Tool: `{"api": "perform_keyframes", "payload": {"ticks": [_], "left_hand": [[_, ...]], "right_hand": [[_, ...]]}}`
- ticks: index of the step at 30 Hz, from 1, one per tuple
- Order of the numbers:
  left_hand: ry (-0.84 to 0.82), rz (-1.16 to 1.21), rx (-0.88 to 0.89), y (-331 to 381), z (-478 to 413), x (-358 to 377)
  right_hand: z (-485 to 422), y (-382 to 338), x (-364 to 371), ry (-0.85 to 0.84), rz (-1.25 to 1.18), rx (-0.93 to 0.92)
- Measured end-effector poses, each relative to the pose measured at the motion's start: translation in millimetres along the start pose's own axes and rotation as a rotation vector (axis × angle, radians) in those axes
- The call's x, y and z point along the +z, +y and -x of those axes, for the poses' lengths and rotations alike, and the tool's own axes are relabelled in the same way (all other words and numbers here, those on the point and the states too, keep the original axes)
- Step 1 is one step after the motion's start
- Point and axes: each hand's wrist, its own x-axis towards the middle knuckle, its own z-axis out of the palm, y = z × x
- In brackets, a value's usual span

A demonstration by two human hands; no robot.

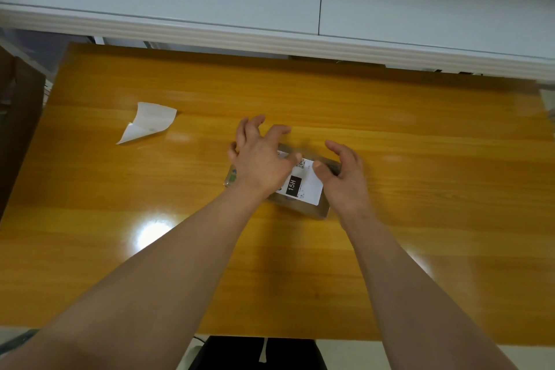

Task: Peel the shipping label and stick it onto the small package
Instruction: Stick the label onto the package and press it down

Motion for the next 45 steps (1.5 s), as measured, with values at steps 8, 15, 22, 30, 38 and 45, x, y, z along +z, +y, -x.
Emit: {"api": "perform_keyframes", "payload": {"ticks": [8, 15, 22, 30, 38, 45], "left_hand": [[-0.243, -0.058, 0.219, 0.0, 2.1, -0.1], [-0.22, -0.042, 0.15, -2.1, -2.7, 3.6], [-0.127, -0.032, 0.12, 1.3, -2.7, 9.3], [-0.037, -0.008, 0.093, 2.2, -4.3, 16.1], [-0.008, -0.016, 0.063, 6.5, -3.4, 17.3], [0.014, 0.018, -0.002, 9.2, -5.9, 21.0]], "right_hand": [[5.2, 7.7, -5.5, -0.202, -0.031, 0.012], [-2.4, 13.3, 0.0, -0.161, -0.048, 0.014], [-11.0, 19.1, 3.5, -0.13, -0.152, 0.026], [-12.1, 18.3, 9.7, -0.056, -0.212, 0.048], [-11.2, 13.2, 13.9, -0.025, -0.183, 0.059], [-14.2, 14.7, 16.8, -0.02, -0.149, 0.049]]}}
